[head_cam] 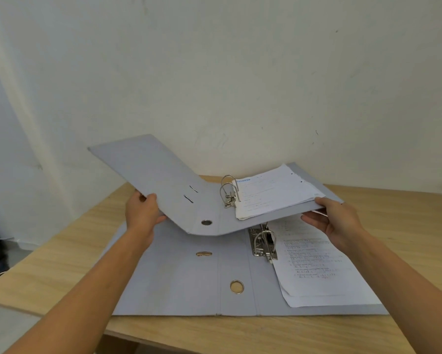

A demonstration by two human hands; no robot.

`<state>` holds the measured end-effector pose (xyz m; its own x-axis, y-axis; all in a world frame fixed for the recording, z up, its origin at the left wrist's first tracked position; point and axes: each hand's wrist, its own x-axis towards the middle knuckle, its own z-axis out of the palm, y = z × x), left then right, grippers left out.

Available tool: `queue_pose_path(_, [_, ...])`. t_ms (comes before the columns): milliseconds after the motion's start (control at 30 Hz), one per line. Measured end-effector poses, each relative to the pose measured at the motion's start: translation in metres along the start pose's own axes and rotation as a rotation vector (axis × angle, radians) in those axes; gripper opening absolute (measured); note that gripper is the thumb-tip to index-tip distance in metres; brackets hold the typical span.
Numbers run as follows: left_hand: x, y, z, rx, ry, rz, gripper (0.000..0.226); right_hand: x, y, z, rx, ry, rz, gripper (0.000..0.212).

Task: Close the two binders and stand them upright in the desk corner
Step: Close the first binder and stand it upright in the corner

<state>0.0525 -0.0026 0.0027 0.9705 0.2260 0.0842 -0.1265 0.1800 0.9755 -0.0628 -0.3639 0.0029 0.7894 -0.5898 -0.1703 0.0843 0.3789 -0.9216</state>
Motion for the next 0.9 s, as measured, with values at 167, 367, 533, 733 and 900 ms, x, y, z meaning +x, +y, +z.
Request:
queue_pose_path(167, [-0.001, 0.016, 0.024, 0.194, -0.067, 0.142, 0.026, 0.0, -0.006, 0.004, 0.005, -0.017, -0.009, 0.035])
queue_pose_path(367, [-0.001, 0.025, 0.039, 0.395, -0.267, 0.251, 0.038, 0.0, -0.009, 0.006, -0.002, -0.023, -0.018, 0.044])
queue_pose_path(533, [-0.016, 0.022, 0.056, 0.602, -0.314, 0.484, 0.044, -0.001, -0.011, 0.008, -0.016, -0.033, -0.038, 0.037])
queue_pose_path(733, [-0.053, 0.02, 0.101, 0.92, -0.371, 0.775, 0.049, -0.002, -0.015, 0.013, -0.101, -0.04, -0.075, 0.035])
queue_pose_path(900, [-0.082, 0.017, 0.125, 1.202, -0.375, 0.875, 0.052, -0.001, -0.014, 0.011, -0.093, -0.059, -0.077, 0.034])
